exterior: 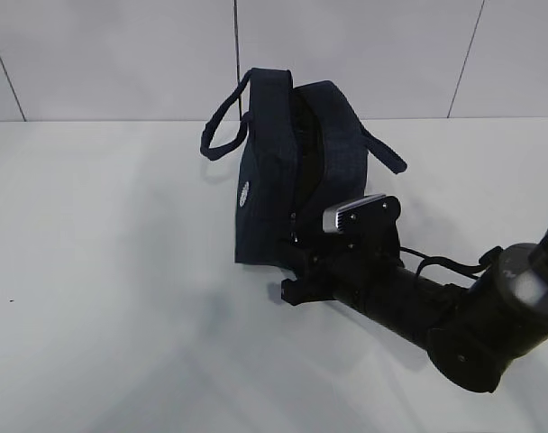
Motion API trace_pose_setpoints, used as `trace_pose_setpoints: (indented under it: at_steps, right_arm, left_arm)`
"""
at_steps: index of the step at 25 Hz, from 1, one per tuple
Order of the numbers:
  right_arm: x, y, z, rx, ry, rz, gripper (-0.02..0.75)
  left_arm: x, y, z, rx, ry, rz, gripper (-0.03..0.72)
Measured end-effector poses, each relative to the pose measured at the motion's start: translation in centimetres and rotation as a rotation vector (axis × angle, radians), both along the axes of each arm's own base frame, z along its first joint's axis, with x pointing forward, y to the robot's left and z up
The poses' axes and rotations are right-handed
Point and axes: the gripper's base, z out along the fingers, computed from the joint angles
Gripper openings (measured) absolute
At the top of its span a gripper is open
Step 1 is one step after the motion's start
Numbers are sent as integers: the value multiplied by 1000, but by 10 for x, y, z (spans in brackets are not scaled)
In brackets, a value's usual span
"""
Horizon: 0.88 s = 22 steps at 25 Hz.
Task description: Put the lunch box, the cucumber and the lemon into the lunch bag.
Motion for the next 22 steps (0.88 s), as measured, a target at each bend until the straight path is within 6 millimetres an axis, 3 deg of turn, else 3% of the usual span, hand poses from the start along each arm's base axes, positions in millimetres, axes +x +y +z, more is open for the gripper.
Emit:
trace_pose_setpoints:
  at_steps: [11,17,22]
  right_arm:
    - [0,0,0,30,22,-13,169]
    - [0,-1,0,32,24,-19,40]
    - [0,-1,0,30,27,-19,13]
  left_arm:
    - [0,0,0,0,0,0,224]
    - [0,0,0,0,0,0,224]
    - [0,0,0,0,0,0,224]
